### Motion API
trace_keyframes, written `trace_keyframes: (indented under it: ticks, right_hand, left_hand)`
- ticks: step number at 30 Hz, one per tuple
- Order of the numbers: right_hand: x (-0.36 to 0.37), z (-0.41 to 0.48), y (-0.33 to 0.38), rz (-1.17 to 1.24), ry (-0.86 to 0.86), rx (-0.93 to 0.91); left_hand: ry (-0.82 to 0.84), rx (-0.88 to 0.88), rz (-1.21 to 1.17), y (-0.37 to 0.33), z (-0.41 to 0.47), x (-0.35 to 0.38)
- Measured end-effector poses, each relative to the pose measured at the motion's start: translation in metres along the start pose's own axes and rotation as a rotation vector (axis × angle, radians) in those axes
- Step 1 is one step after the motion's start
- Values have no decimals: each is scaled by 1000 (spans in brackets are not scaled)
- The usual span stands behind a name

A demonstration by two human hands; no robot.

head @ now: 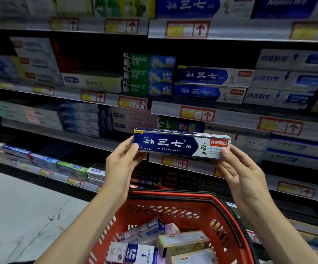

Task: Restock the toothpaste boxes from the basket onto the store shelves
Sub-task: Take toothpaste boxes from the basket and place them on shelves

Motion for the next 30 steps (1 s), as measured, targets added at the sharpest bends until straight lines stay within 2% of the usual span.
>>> trace_keyframes:
  ticks: [14,20,24,30]
  right_hand:
    - [20,-4,82,-16,45,-142]
    - [29,0,128,-247,28,-318]
    - [24,21,142,-358,-52,-409]
    - [37,78,161,-364,-57,-468]
  left_hand:
    - [22,175,78,-87,14,31]
    - [38,328,356,-123,40,75]
    - [22,453,484,-140,58,102]
    - [-13,516,401,-154,92,125]
Point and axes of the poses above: each hand's wrist, its own z-axis towards the middle knuckle, its own x-axis out of the palm, y = z × x, the point moved 10 cm from there along z, towards the middle knuckle, and after that the axes turned 7 degrees about z, right-handed, at the moved point
